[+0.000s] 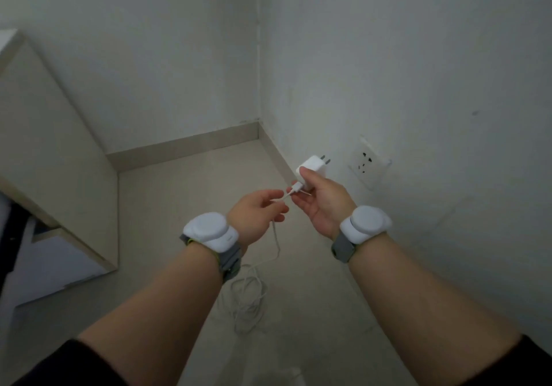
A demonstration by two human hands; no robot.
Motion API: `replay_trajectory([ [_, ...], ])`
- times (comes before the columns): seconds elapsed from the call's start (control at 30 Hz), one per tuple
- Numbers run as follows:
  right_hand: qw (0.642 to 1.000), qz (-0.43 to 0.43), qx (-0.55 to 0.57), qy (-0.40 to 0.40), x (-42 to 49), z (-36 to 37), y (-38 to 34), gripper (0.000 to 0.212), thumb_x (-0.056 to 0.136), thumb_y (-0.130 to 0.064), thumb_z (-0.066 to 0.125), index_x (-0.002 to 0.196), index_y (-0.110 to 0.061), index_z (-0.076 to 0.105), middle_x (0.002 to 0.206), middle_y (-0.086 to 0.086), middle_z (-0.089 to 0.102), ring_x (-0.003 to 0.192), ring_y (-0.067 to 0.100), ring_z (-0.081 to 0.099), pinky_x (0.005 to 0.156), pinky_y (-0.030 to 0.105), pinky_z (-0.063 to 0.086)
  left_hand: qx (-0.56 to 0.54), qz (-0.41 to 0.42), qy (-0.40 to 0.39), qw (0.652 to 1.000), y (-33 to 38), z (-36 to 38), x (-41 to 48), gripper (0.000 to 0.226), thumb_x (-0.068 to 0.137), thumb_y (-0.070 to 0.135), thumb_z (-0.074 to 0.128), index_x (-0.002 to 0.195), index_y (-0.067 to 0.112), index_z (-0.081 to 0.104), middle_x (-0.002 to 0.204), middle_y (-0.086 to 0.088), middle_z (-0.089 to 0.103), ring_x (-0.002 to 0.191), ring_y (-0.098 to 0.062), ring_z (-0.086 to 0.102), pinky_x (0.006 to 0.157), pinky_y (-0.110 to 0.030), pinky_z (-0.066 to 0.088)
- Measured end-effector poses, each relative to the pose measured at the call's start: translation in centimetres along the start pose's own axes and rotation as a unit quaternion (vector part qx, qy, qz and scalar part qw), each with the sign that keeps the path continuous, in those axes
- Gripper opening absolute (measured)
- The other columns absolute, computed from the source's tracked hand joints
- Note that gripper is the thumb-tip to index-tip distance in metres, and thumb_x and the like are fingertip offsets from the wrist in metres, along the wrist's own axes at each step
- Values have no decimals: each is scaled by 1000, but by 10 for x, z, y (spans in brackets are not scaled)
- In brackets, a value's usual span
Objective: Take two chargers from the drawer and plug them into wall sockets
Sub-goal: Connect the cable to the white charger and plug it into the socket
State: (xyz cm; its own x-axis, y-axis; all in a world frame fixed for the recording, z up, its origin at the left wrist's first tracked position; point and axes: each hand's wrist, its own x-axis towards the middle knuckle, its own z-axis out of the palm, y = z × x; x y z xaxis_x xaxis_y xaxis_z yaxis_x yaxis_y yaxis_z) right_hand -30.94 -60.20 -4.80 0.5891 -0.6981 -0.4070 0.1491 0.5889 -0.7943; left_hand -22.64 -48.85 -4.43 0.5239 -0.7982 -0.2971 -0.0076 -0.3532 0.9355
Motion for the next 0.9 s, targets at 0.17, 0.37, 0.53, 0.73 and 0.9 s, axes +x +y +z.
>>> replay_trajectory([
  [0.17,995,-26,71,69,16,-20,-15,15,83,-21,65,89,-10,57,74,8,59,62,16,64,62,25,56,113,30,31,993,30,26,40,27,89,13,52,112,6,63,84,-3,68,61,-4,59,58,-13,47],
  [0.37,994,-31,72,79,28,-45,-27,19,84,-25,64,93,-9,60,77,6,60,67,16,62,61,21,56,181,18,13,983,41,57,70,14,90,20,53,85,15,65,60,10,61,54,-3,56,43,-9,43],
  [0.53,993,-26,90,78,35,-53,-31,21,84,-27,65,92,-8,59,79,7,59,65,15,62,56,20,56,192,28,38,980,41,67,78,23,88,21,55,67,22,63,57,12,62,57,-6,59,53,-19,45],
  [0.73,990,-41,105,78,43,-51,-27,21,82,-29,66,88,-9,60,76,7,63,62,13,66,56,20,54,197,41,76,977,39,66,80,30,86,23,56,57,28,61,57,12,64,61,-13,62,59,-22,49],
  [0.9,988,-62,108,89,47,-58,-33,20,81,-30,66,85,-11,63,68,6,64,56,12,67,57,22,55,218,61,63,972,49,75,83,31,86,23,55,56,27,61,66,4,68,70,-19,65,70,-28,53],
])
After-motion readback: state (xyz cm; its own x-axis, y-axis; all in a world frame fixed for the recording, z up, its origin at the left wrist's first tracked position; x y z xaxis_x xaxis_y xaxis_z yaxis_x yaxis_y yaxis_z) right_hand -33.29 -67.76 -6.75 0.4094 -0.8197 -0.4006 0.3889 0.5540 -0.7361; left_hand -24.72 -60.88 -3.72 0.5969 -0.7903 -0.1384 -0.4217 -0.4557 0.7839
